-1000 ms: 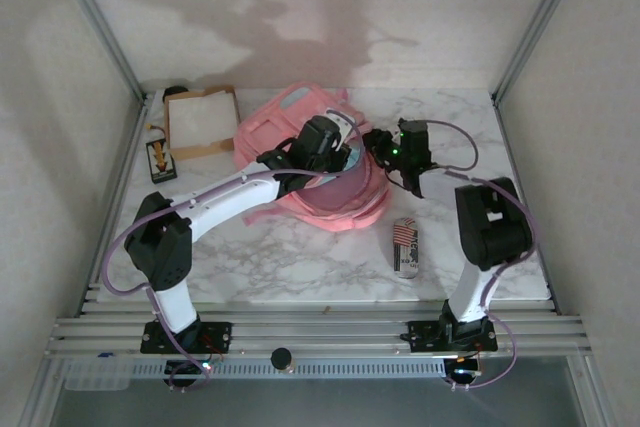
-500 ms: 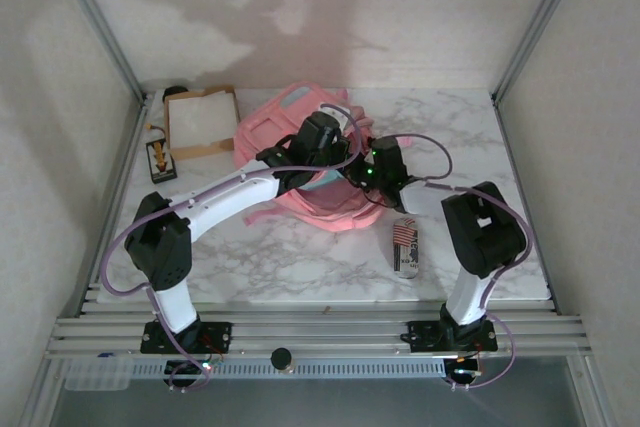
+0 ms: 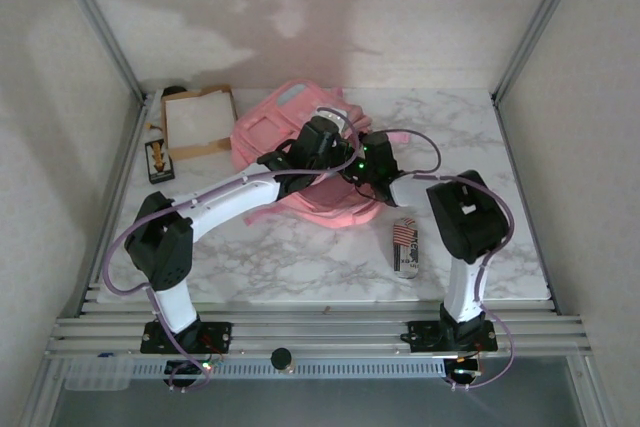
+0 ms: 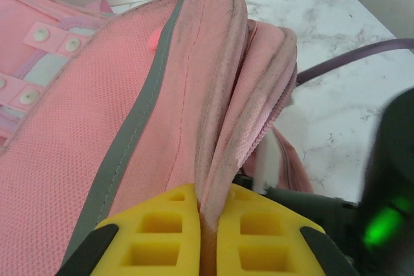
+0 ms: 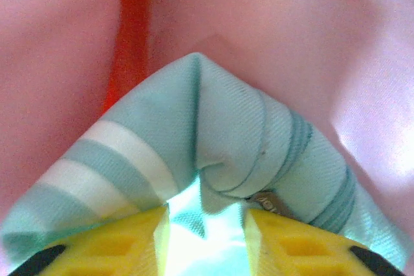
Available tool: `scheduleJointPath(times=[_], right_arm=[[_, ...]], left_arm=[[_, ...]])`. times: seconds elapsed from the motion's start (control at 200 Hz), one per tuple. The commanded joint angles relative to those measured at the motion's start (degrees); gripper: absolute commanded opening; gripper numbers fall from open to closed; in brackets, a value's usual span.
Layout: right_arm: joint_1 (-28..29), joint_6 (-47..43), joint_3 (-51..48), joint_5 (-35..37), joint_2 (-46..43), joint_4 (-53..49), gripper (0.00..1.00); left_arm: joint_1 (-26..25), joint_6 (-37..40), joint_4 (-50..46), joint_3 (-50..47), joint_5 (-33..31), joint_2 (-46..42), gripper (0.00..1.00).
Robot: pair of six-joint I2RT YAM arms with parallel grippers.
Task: Pack the student bag
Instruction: Move the pencil pouch to the student bag, then close the student bag at the top-center of the table.
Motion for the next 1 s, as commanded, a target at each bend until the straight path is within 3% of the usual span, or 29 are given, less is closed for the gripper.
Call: scheduleJointPath(times=[0.0,0.21,0.466,0.726,0.821,0.866,0.996], right_arm=[[-1.15,-2.14,-3.25,0.09,-4.91,-2.85,0.44],[-4.69,-1.6,-8.64,-4.93,-9.96,-2.69,0.48],[-10.07,1.1,-14.07,-8.64,-12.74,2.16,0.38],[-12.1,-0.71,-6.55,-6.84,-8.34,-3.11,0.28],[-12.43,0.9,-3.77,-6.34,-4.57,-1.78,0.18],[-11.94,1.6,-2.44,-6.89,-2.93,-0.69,0.12],[-8.4,0.4,2.35,-5.49,1.58,-4.11,0.09]], left_arm=[[-0.99,-1.91,4.33,-0.43,1.06,-1.72,0.0],[-0.9,-0.2,1.29,-0.87,-0.7,0.16,0.0],[-1.16,1.16,-1.36,-2.04,3.34,0.53,0.0],[-1.16,2.83,-3.5,-2.72,4.0,0.81,0.0],[-1.22,2.82,-4.91,-2.02,5.08,1.83,0.0],[-1.25,2.91,-4.69,-2.25,5.73,2.02,0.0],[-1.43,2.79,-3.2,-2.7,9.34,2.03,0.0]])
